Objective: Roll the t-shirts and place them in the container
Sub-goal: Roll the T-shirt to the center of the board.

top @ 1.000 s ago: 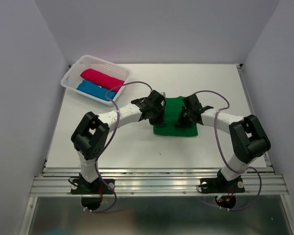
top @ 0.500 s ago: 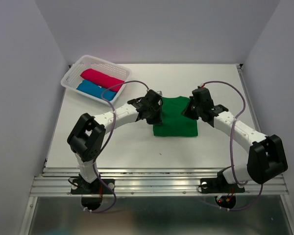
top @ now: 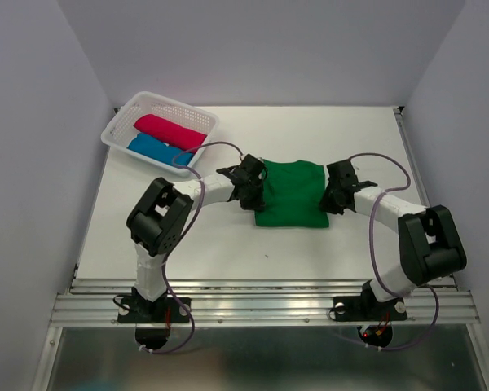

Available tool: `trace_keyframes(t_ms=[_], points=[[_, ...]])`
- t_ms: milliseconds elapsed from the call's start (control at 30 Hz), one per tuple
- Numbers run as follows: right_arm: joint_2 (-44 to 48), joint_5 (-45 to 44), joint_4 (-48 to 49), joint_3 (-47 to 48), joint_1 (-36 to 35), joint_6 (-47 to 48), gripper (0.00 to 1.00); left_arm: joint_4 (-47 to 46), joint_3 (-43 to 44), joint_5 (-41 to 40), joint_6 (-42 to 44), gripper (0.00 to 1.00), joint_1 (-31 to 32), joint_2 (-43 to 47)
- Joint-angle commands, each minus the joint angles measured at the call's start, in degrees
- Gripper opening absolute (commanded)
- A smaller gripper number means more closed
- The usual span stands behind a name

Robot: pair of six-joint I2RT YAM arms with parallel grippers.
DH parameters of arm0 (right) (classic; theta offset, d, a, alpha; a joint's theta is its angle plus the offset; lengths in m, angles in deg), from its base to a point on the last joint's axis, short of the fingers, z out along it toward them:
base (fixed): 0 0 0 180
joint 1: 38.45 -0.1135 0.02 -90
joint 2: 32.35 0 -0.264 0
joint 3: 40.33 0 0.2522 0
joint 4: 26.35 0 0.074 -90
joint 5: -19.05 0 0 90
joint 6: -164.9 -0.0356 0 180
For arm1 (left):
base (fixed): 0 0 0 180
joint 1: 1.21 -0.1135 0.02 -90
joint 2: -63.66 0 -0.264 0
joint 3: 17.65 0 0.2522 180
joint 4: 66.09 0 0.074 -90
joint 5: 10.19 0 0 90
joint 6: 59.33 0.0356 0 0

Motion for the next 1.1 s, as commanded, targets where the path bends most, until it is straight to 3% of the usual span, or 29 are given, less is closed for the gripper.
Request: trace_keyframes(t_ms=[0, 200, 300, 533, 633, 667, 767, 967, 1067], points=[[-1.0, -0.1, 2.3, -0.8, 0.2, 1.6, 0.07, 0.2, -0.4, -0.9, 1.4, 0.0, 0.2, 0.1], [6.7, -0.2, -3.0, 1.2, 0.2, 1.6, 0.08, 5.7, 4.1, -4.9, 2.9, 0.0, 0.2, 7.1], [12.2, -1.9, -6.8, 3.6, 0.2, 1.7, 0.16, 8.0, 4.7, -5.2, 3.8, 0.02, 0.2, 11.6], [21.6, -1.8, -12.6, 1.2, 0.7, 0.2, 0.46, 6.4, -3.3, -5.6, 1.7, 0.29, 1.3, 25.7], [24.7, 2.3, -12.7, -4.2, 1.3, -2.5, 0.5, 4.1, -10.3, -6.5, -1.0, 0.4, 1.7, 29.0], [25.2, 3.5, -12.6, -5.5, 1.3, -3.3, 0.51, 2.8, -14.4, -5.3, -2.1, 0.49, 1.8, 29.6], [26.8, 7.0, -11.6, -10.3, 1.9, -6.0, 0.54, -2.8, -19.6, -4.1, -7.0, 0.62, 2.3, 31.6], [27.5, 12.3, -7.5, -14.4, 5.4, -7.9, 0.59, -12.0, -28.1, -2.4, -14.4, 0.65, 2.7, 31.5], [25.7, 13.4, -5.8, -16.1, 6.8, -7.7, 0.59, -16.5, -30.1, -1.0, -15.9, 0.61, 2.8, 29.4]])
